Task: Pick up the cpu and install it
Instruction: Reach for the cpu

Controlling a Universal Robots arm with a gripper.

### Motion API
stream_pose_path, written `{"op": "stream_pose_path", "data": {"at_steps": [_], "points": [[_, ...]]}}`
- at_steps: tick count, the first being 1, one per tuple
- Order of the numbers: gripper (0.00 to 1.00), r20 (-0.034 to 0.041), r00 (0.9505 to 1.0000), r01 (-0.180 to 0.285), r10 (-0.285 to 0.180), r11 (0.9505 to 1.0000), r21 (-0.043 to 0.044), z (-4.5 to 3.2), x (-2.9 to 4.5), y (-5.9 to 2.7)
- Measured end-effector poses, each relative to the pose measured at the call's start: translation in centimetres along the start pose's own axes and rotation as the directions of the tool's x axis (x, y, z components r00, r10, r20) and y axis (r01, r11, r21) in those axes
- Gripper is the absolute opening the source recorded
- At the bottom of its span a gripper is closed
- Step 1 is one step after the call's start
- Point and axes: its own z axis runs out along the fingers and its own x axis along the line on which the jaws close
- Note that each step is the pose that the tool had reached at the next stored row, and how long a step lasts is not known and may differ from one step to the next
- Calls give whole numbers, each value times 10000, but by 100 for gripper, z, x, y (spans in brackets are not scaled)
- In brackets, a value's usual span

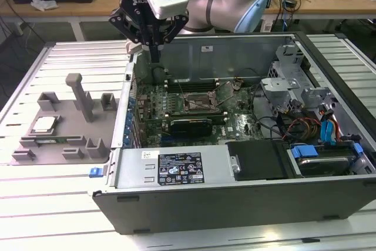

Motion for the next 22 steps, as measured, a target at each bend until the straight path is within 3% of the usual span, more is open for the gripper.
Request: {"op": "stream_pose_path", "data": {"at_steps": [13,22], "points": [[11,1,10000,1,-1,10000,-1,-5,213,-3],[11,7,10000,0,0,10000,-1,-10,446,-3]]}}
